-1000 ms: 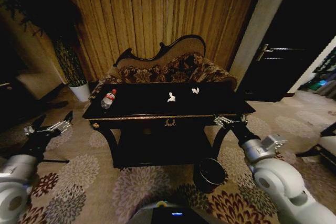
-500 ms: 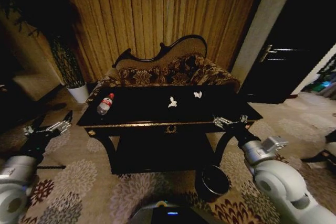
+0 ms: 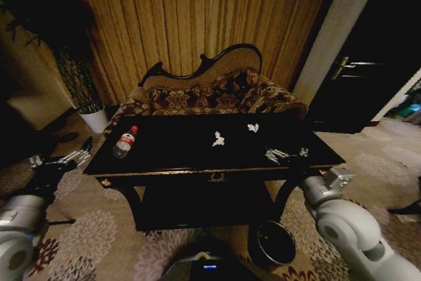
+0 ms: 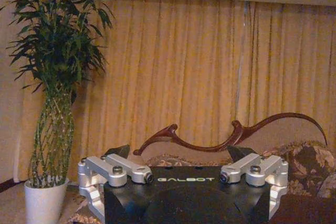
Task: Move to the front of the table and place the trash on the table into the trash bin.
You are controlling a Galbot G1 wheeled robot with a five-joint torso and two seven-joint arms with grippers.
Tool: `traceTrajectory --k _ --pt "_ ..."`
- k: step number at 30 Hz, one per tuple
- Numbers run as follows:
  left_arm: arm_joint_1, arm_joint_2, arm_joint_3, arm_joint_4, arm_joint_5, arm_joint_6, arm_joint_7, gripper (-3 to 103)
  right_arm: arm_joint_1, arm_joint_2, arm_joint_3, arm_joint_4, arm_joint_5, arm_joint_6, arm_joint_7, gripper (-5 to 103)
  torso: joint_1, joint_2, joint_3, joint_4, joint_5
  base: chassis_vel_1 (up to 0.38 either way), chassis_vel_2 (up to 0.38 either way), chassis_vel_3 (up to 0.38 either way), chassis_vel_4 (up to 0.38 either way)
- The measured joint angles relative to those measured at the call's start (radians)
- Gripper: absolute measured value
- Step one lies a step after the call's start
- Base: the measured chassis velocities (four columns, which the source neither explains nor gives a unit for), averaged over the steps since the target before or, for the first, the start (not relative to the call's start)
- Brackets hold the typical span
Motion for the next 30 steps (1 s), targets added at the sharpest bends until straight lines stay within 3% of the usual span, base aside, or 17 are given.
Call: traceTrajectory --k 14,20,23,30 --pt "0.028 -0.02 0.0 -0.004 0.001 0.008 -0.005 100 0.194 -0.063 -0.083 -0.179 0.124 -0.014 0.021 100 0.0 0.0 0.0 0.0002 0.0 0.0 0.0 0.0 0.0" --pt "0.05 -0.032 -0.022 -0.004 -0.022 -0.01 -0.005 100 0.315 -0.089 -0.208 -0.27 0.177 -0.035 0.058 100 0.0 0.0 0.0 -0.0001 0.0002 0.0 0.0 0.0 0.0" --pt "0.06 -0.041 -0.04 -0.004 -0.034 -0.026 -0.001 100 0.42 -0.101 -0.292 -0.303 0.216 -0.078 0.104 100 0.0 0.0 0.0 -0.0001 0.0001 0.0 0.0 0.0 0.0" --pt "0.071 -0.047 -0.056 -0.004 -0.038 -0.028 0.003 100 0.597 -0.125 -0.394 -0.369 0.242 -0.125 0.169 100 0.0 0.0 0.0 0.0004 0.0 0.0 0.0 0.0 0.0"
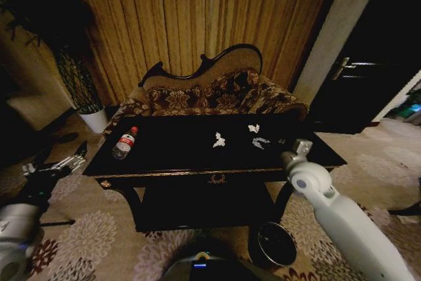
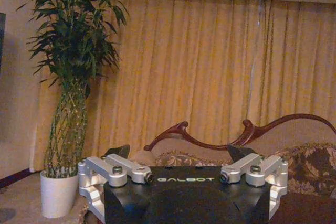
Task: Move to the front of the table and place the trash on the table into the trash bin.
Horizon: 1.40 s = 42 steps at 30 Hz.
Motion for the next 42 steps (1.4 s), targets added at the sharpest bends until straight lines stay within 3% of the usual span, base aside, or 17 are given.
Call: traceTrajectory --k 7,18,31,42 --pt "0.002 -0.02 0.002 0.0 0.004 -0.002 0.004 100 0.104 -0.01 -0.08 -0.086 0.022 -0.012 0.028 100 0.0 0.0 0.0 -0.0005 0.0001 0.0 0.0 0.0 0.0" --pt "-0.003 -0.002 0.018 0.001 0.004 -0.001 0.0 100 0.242 0.045 -0.221 -0.234 0.02 -0.013 0.068 100 0.0 0.0 0.0 -0.0002 0.0 0.0 0.0 0.0 0.0" --pt "0.008 0.006 0.045 0.001 0.022 -0.004 0.002 100 0.248 0.051 -0.18 -0.308 0.005 -0.014 0.062 100 0.0 0.0 0.0 -0.0005 0.0001 0.0 0.0 0.0 0.0" --pt "0.003 0.0 0.06 0.001 0.024 -0.017 0.008 100 0.28 0.056 -0.21 -0.338 0.008 -0.013 0.061 100 0.0 0.0 0.0 -0.0004 0.0001 0.0 0.0 0.0 0.0"
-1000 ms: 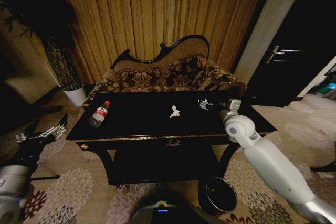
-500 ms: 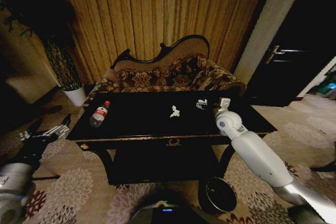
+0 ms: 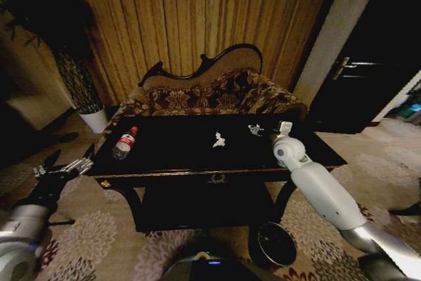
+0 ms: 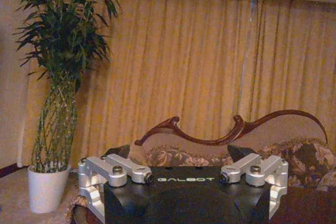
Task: Move to the front of the table and place the trash on the table into the trash bin.
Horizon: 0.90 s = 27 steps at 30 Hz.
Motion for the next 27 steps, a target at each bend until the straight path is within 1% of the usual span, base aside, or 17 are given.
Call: traceTrajectory --k 5,6,7,8,9,12,13,15,17,19,21,22,25,27 --pt "-0.003 0.003 -0.003 0.0 -0.002 0.0 0.0 100 0.001 -0.003 -0.011 -0.007 -0.003 0.0 0.0 101 0.0 0.0 0.0 0.0 0.0 0.0 0.0 0.0 0.0" --pt "-0.004 0.005 -0.005 0.0 -0.002 -0.001 0.0 100 -0.002 -0.004 -0.013 -0.009 -0.008 0.0 -0.001 96 0.0 0.0 0.0 -0.0001 -0.0001 0.0 0.0 0.0 0.0" --pt "-0.004 0.005 -0.006 0.0 -0.002 -0.002 0.0 100 -0.003 -0.004 -0.014 -0.011 -0.011 0.0 -0.001 96 0.0 0.0 0.0 -0.0001 0.0 0.0 0.0 0.0 0.0" --pt "-0.004 0.005 -0.007 0.0 -0.002 -0.003 0.0 100 -0.004 -0.004 -0.015 -0.013 -0.017 0.0 -0.002 91 0.0 0.0 0.0 -0.0002 0.0 0.0 0.0 0.0 0.0" --pt "-0.004 0.005 -0.007 0.0 -0.002 -0.003 0.0 100 -0.004 -0.004 -0.015 -0.013 -0.017 0.0 -0.002 91 0.0 0.0 0.0 -0.0002 0.0 0.0 0.0 0.0 0.0" --pt "0.0 0.001 -0.015 0.0 -0.002 -0.017 0.013 100 0.004 -0.005 -0.024 -0.027 -0.041 0.0 -0.02 75 0.0 0.0 0.0 -0.0001 -0.0001 0.0 0.0 0.0 0.0" --pt "0.0 0.001 -0.015 0.0 -0.002 -0.017 0.013 100 0.004 -0.005 -0.024 -0.027 -0.041 0.0 -0.02 75 0.0 0.0 0.0 -0.0001 -0.0001 0.0 0.0 0.0 0.0" --pt "0.005 0.001 -0.027 0.0 -0.002 -0.025 0.032 100 0.015 -0.004 -0.032 -0.035 -0.048 0.001 -0.025 64 0.0 0.0 0.0 0.0 -0.0001 0.0 0.0 0.0 0.0" --pt "0.007 0.004 -0.033 0.0 -0.002 -0.028 0.038 100 0.019 -0.002 -0.038 -0.037 -0.048 0.003 -0.026 54 0.0 0.0 0.0 0.0001 -0.0001 0.0 0.0 0.0 0.0" --pt "0.009 0.005 -0.034 0.0 -0.002 -0.029 0.038 100 0.019 -0.002 -0.04 -0.037 -0.048 0.003 -0.026 54 0.0 0.0 0.0 0.0 0.0 0.0 0.0 0.0 0.0" --pt "0.021 0.015 -0.043 0.0 -0.002 -0.042 0.049 100 0.016 -0.003 -0.041 -0.038 -0.049 0.004 -0.028 42 0.0 0.0 0.0 0.0 -0.0002 0.0 0.0 0.0 0.0" --pt "0.021 0.015 -0.043 0.0 -0.002 -0.042 0.049 100 0.016 -0.003 -0.041 -0.038 -0.049 0.004 -0.028 42 0.0 0.0 0.0 0.0 -0.0002 0.0 0.0 0.0 0.0" --pt "0.022 0.026 -0.053 0.0 -0.005 -0.048 0.059 100 0.01 -0.003 -0.039 -0.04 -0.049 0.005 -0.032 25 0.0 0.0 0.0 -0.0001 0.0 0.0 0.0 0.0 0.0" --pt "0.021 0.028 -0.053 0.0 -0.006 -0.048 0.059 100 0.009 -0.003 -0.038 -0.04 -0.049 0.005 -0.032 25 0.0 0.0 0.0 -0.0001 0.0 0.0 0.0 0.0 0.0"
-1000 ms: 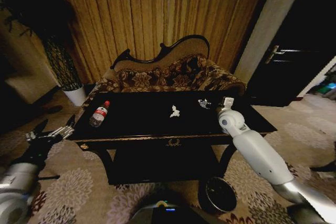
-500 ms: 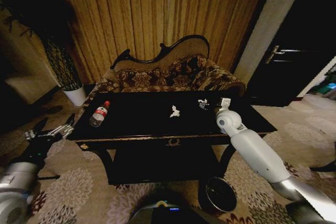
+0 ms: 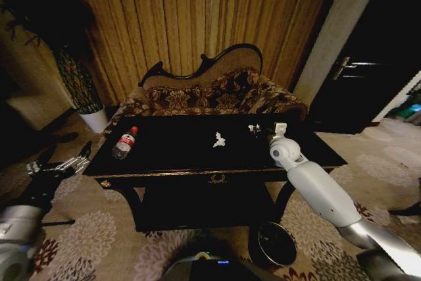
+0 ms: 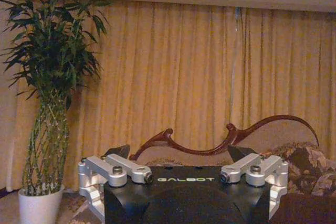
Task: Move to the front of the table and place the trash on the table into the trash bin.
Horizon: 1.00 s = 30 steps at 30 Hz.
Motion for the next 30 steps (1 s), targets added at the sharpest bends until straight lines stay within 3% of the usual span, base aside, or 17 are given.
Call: traceTrajectory --k 4,6,25,30 --pt "-0.006 0.0 0.004 0.0 -0.001 0.0 0.002 100 -0.001 0.002 0.002 -0.002 0.0 0.001 -0.002 4 0.0 0.0 0.0 0.0001 -0.0001 0.0 0.0 0.0 0.0" --pt "-0.006 -0.001 0.004 0.0 -0.001 0.0 0.003 100 -0.003 0.002 0.004 -0.002 0.0 0.002 -0.003 2 0.0 0.0 0.0 0.0002 -0.0001 0.0 0.0 0.0 0.0" --pt "-0.015 0.004 0.014 0.0 -0.001 0.006 0.014 100 -0.051 -0.025 0.059 0.036 0.015 0.013 -0.034 0 0.0 0.0 0.0 0.0001 0.0 0.0 0.0 0.0 0.0" --pt "-0.027 0.003 0.031 0.0 0.002 0.009 0.01 100 -0.104 -0.037 0.113 0.079 0.017 0.102 -0.075 0 0.0 0.0 0.0 0.0002 0.0 0.0 0.0 0.0 0.0"
